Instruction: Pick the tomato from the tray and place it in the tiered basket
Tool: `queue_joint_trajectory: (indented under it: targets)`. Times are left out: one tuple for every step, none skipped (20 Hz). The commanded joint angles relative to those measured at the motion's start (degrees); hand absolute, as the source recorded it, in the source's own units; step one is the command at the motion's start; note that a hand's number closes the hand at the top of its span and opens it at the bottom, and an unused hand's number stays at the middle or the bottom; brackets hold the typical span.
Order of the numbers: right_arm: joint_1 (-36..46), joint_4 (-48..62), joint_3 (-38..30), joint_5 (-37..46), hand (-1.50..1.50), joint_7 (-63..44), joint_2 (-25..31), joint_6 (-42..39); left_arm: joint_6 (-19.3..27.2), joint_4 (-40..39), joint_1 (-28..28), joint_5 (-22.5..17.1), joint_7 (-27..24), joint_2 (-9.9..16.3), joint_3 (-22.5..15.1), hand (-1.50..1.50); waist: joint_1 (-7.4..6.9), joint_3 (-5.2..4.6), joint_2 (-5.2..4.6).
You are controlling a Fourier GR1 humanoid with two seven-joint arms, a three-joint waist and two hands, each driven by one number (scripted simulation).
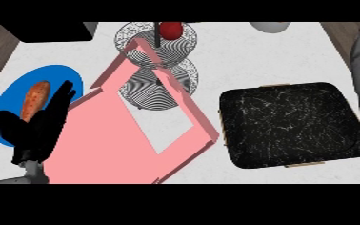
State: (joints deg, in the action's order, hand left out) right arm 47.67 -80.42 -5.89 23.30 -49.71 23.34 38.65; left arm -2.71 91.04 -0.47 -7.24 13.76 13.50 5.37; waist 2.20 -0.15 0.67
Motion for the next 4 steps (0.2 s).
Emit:
queue_joint_trajectory:
  targets:
    - [-9.9, -10.88, -5.68, -6.49, -1.5, 0.71, 7.28, -6.5, -1.11, 1.11, 0.91, 0.7, -2.58, -0.32, -0.86, 0.0, -0.55, 0.2, -0.22]
    - [-13.68, -15.68, -4.56, -6.31, -1.5, -1.5, 6.9, -7.8, -0.43, 2.55, -0.06, 0.33, -0.62, -0.41, -0.69, 0.0, -0.42, 0.19, -0.12]
    - [-13.33, -16.13, -6.58, -8.27, -1.5, -1.65, 8.63, -9.67, -1.6, 3.31, -0.56, -0.91, 1.71, 0.33, -0.43, 0.0, -1.07, 0.19, -0.29]
    - [-13.22, -18.34, -8.0, -9.12, -1.5, -4.48, 11.26, -12.02, 0.69, 2.26, -0.04, 2.0, -0.63, -2.13, -2.52, 0.0, -0.82, 0.16, -0.25]
